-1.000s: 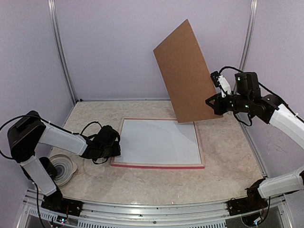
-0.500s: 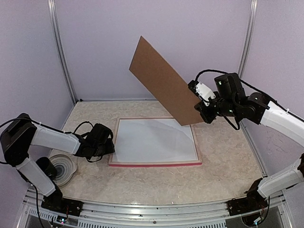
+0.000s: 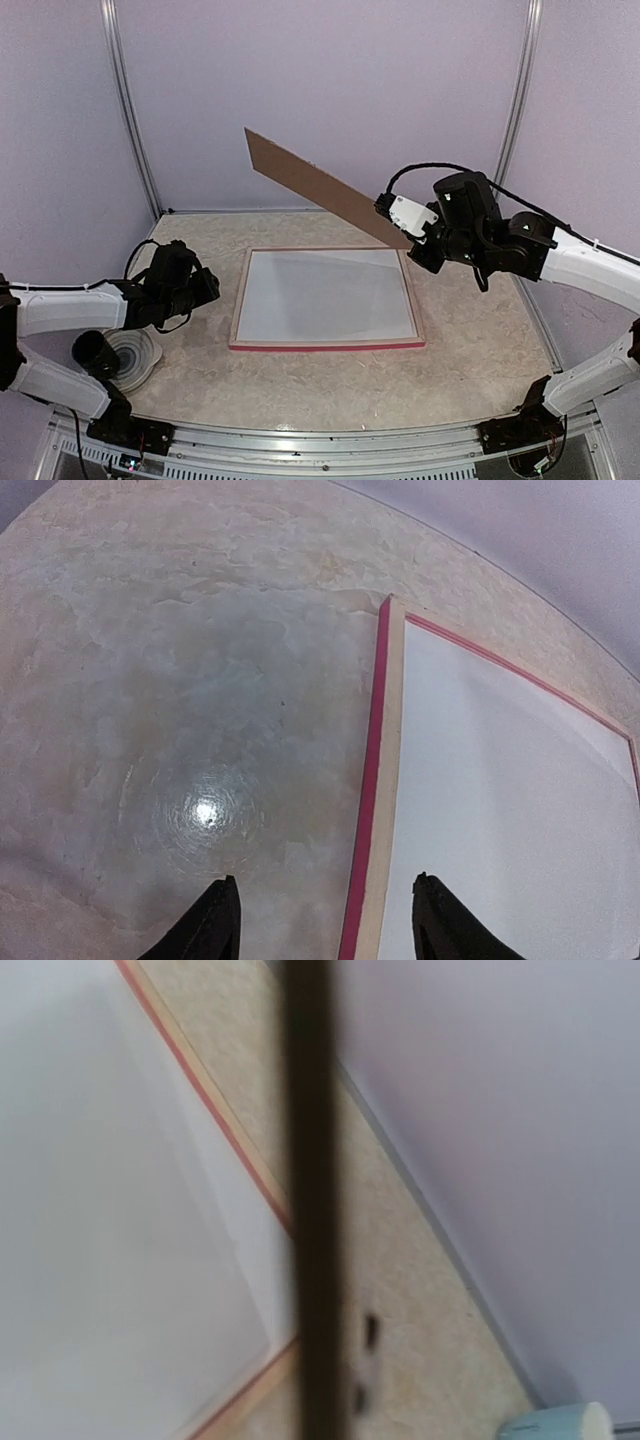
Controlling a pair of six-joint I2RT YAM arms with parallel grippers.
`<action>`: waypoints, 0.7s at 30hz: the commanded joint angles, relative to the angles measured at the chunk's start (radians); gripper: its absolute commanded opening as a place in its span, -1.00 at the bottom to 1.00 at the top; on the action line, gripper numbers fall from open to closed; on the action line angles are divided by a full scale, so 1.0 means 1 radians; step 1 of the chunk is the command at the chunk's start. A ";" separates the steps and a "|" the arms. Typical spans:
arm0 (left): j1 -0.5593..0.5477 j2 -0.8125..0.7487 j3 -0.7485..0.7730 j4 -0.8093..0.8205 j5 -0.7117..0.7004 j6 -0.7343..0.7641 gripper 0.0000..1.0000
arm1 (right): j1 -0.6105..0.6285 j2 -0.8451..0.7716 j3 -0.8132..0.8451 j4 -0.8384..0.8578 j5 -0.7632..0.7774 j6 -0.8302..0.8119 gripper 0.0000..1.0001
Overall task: Put the photo into the frame
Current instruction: Place the backboard on the frame body.
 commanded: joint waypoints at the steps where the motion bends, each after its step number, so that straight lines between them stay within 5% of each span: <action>1: 0.035 -0.063 -0.026 -0.040 0.030 0.024 0.18 | 0.025 0.006 -0.019 0.151 0.117 -0.080 -1.00; 21: 0.095 -0.169 -0.140 0.022 0.136 0.026 0.23 | 0.166 0.069 -0.178 0.271 0.257 -0.249 -1.00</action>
